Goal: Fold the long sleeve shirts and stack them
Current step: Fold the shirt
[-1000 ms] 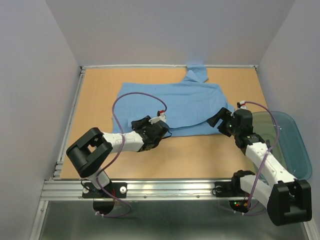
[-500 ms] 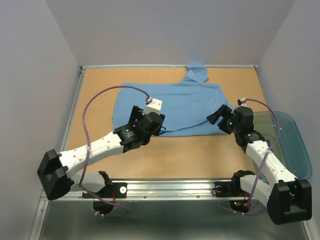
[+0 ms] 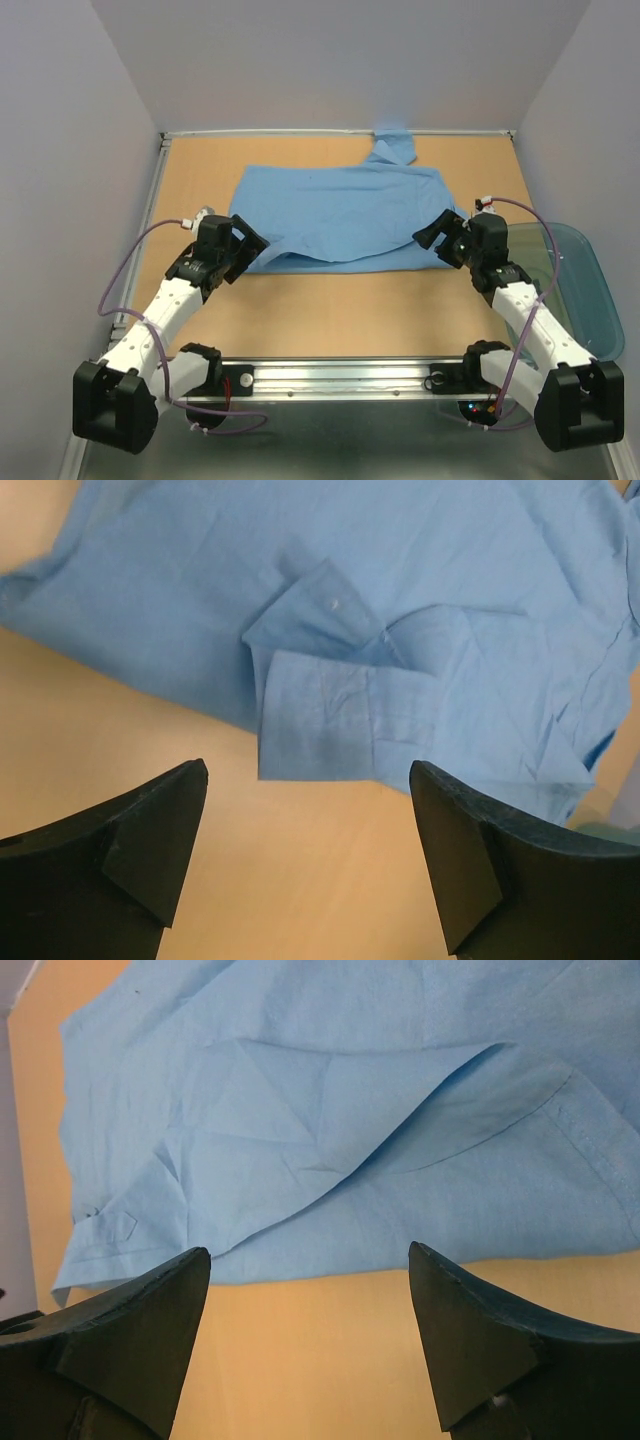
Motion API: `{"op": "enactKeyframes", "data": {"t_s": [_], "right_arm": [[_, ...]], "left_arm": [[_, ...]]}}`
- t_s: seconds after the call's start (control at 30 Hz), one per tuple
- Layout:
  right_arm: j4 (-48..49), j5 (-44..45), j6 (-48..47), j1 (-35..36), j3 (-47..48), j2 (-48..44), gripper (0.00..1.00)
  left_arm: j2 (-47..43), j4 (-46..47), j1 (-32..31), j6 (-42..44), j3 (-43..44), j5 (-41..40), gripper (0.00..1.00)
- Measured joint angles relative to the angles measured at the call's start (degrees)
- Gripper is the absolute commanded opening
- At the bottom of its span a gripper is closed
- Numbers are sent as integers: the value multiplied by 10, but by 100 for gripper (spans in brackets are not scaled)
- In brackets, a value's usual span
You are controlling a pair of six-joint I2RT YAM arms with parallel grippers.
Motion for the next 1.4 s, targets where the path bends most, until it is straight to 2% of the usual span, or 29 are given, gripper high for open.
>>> {"op": "enactKeyframes", "data": {"t_s": [0.07, 0.2, 0.37, 0.5, 0.53, 0.6, 0.7, 0.8, 0.83, 0.9, 0.93, 1.1, 1.27, 1.4], "right_arm": [[-1, -1, 2, 0, 0, -5, 85], [0, -1, 3, 0, 0, -13, 85], [-1, -3, 3, 0, 0, -12, 85], [-1, -3, 3, 0, 0, -12, 85], [-1, -3, 3, 0, 0, -11, 85], [-1, -3, 3, 0, 0, -11, 85], [-1, -3, 3, 0, 0, -11, 85], [-1, -3, 3, 0, 0, -11, 85], [-1, -3, 3, 0, 0, -11, 85], [-1, -3, 3, 0, 0, -9, 85], [-1, -3, 3, 0, 0, -8, 85], [-2, -3, 2, 0, 0, -5, 85], [-3, -3, 2, 0, 0, -5, 85], [-3, -2, 2, 0, 0, -5, 85]], "left_arm": [[11, 9, 27, -31, -26, 52, 94], [52, 34, 55, -64, -37, 106, 92], [81, 73, 57, -88, -37, 126, 88], [103, 101, 57, -103, -38, 136, 81], [110, 108, 57, -104, -40, 137, 76], [125, 118, 57, -109, -44, 140, 73], [137, 122, 57, -113, -47, 140, 62], [138, 125, 57, -112, -47, 139, 42], [138, 127, 57, -111, -47, 137, 32], [139, 127, 57, -107, -47, 132, 24], [140, 128, 57, -103, -47, 129, 19], [164, 123, 57, -51, -36, 107, 17], [222, 113, 53, 62, 79, 76, 17], [228, 128, 37, 160, 160, 50, 17]]}}
